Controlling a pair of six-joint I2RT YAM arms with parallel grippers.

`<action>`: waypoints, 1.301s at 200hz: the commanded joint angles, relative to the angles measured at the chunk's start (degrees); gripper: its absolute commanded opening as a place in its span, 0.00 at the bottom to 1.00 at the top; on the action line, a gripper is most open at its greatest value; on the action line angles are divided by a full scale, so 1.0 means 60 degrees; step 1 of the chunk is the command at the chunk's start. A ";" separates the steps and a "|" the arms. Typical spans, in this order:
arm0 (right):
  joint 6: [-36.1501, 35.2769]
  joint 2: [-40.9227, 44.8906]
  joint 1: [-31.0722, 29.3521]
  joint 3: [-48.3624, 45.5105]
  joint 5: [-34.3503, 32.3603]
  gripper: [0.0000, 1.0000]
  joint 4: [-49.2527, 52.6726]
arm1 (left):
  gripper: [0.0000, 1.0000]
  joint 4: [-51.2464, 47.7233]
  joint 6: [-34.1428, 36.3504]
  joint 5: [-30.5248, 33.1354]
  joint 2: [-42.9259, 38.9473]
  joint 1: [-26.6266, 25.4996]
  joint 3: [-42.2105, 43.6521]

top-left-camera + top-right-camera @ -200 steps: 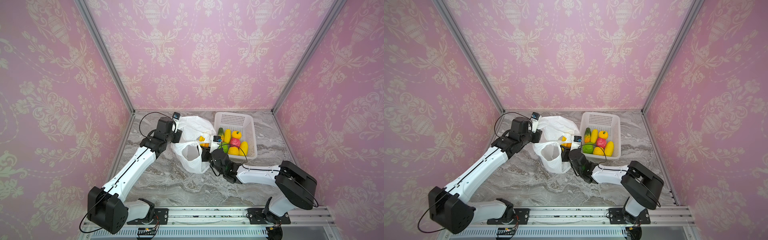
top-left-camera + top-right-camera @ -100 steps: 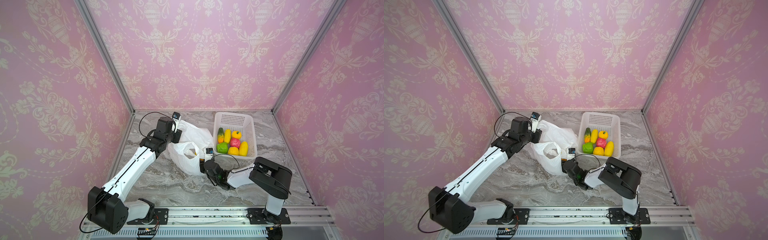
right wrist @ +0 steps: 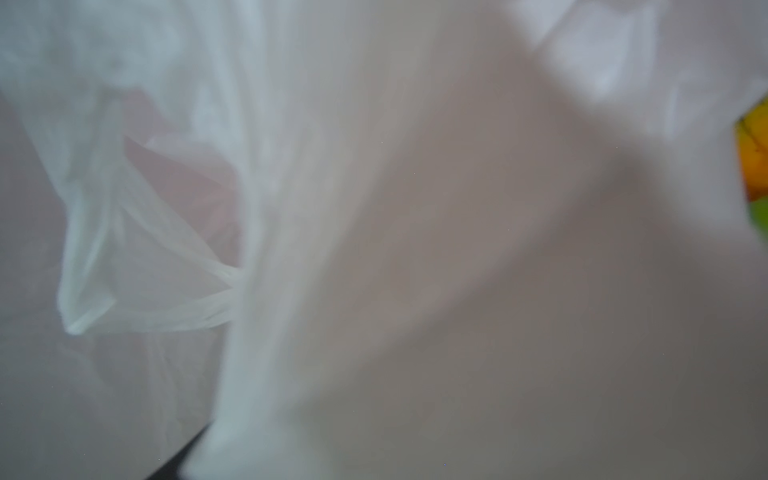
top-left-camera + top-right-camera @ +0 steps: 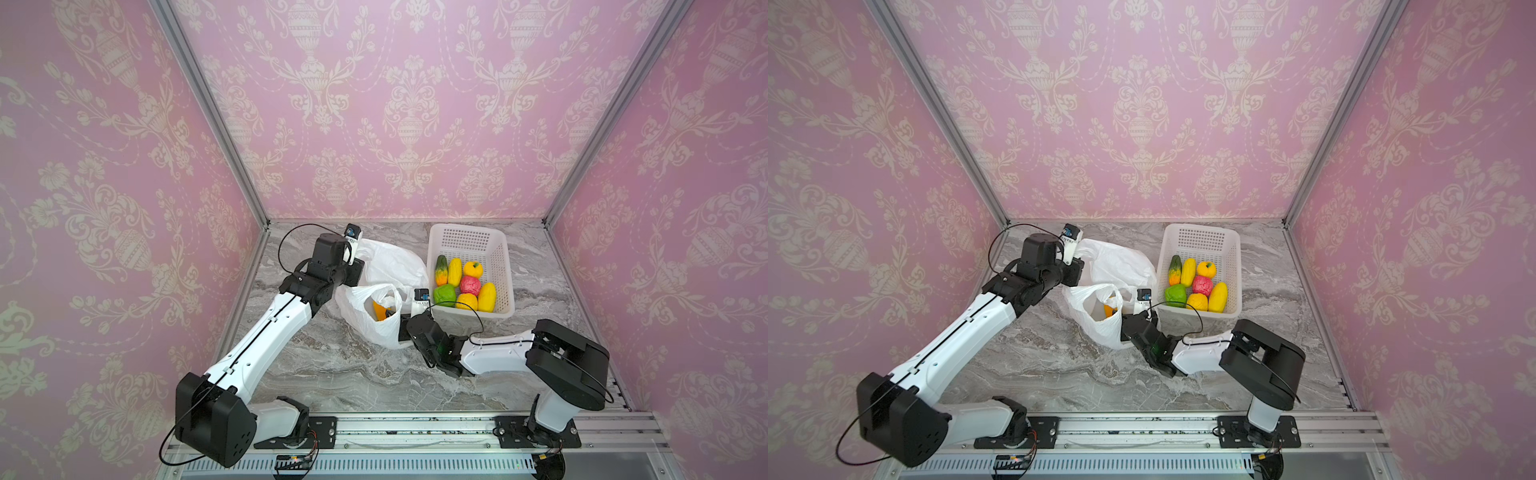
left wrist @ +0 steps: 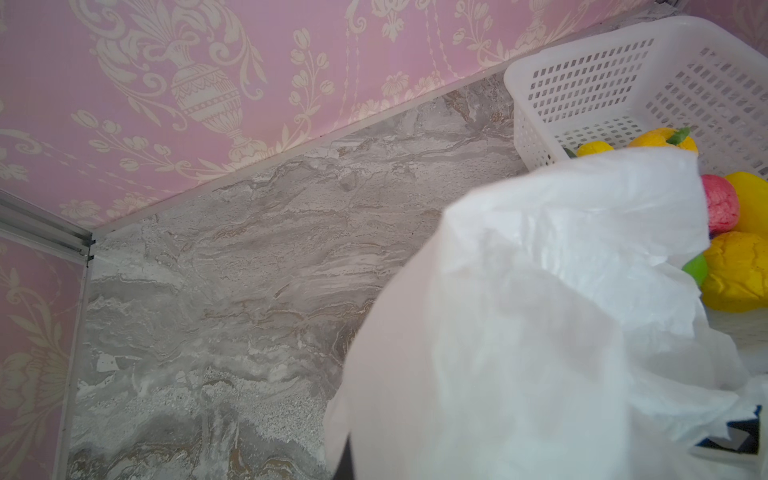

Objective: Untie the knot of the plastic bag and take out the fruit

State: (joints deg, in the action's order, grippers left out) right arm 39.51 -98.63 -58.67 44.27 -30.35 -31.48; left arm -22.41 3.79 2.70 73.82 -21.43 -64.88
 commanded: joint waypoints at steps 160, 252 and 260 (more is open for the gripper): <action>-0.1254 -0.0354 -0.1269 0.2075 0.0167 0.95 0.3101 | 0.00 -0.0132 -0.0017 -0.0186 -0.0178 0.0071 -0.0217; -0.0949 -0.1609 -0.0840 0.3476 -0.0311 0.54 0.3839 | 0.00 -0.0117 -0.0001 -0.0205 -0.0266 0.0055 -0.0187; -0.0930 -0.1824 -0.0724 0.3645 -0.0226 0.54 0.3908 | 0.00 -0.0112 -0.0025 -0.0257 -0.0277 0.0045 -0.0195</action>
State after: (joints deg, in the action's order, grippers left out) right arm 31.97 -106.10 -65.08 63.13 -30.81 -12.03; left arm -22.39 3.79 1.87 73.82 -21.43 -64.88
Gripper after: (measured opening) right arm 0.540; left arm 0.045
